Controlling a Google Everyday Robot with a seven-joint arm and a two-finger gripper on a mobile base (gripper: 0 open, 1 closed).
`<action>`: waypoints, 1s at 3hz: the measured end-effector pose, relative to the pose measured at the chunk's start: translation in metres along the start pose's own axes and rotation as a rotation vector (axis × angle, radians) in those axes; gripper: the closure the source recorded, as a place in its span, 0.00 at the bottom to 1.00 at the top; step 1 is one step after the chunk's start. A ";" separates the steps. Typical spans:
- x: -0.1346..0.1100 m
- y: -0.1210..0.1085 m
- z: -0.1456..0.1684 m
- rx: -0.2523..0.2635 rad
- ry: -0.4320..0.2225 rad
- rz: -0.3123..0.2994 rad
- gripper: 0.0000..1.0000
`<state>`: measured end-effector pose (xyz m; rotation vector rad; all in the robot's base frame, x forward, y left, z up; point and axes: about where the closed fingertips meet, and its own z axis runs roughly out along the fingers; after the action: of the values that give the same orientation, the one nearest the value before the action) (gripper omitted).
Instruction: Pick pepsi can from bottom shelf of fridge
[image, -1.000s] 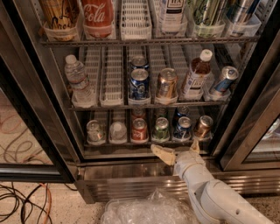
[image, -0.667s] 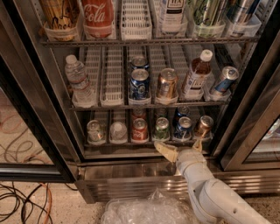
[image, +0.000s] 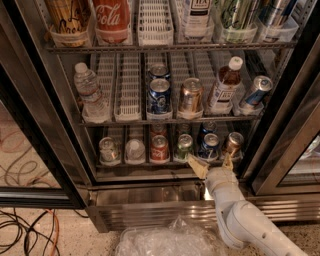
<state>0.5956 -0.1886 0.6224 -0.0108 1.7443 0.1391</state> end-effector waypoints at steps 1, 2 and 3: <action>0.009 -0.009 0.005 0.022 -0.003 0.011 0.33; 0.017 -0.015 0.011 0.034 0.001 0.020 0.43; 0.018 -0.019 0.019 0.042 -0.009 0.022 0.43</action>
Offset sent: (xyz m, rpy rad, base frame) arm 0.0135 -0.0185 -0.0314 0.0200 0.0130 -0.0536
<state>0.6130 -0.2043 0.5998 0.0403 1.7381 0.1183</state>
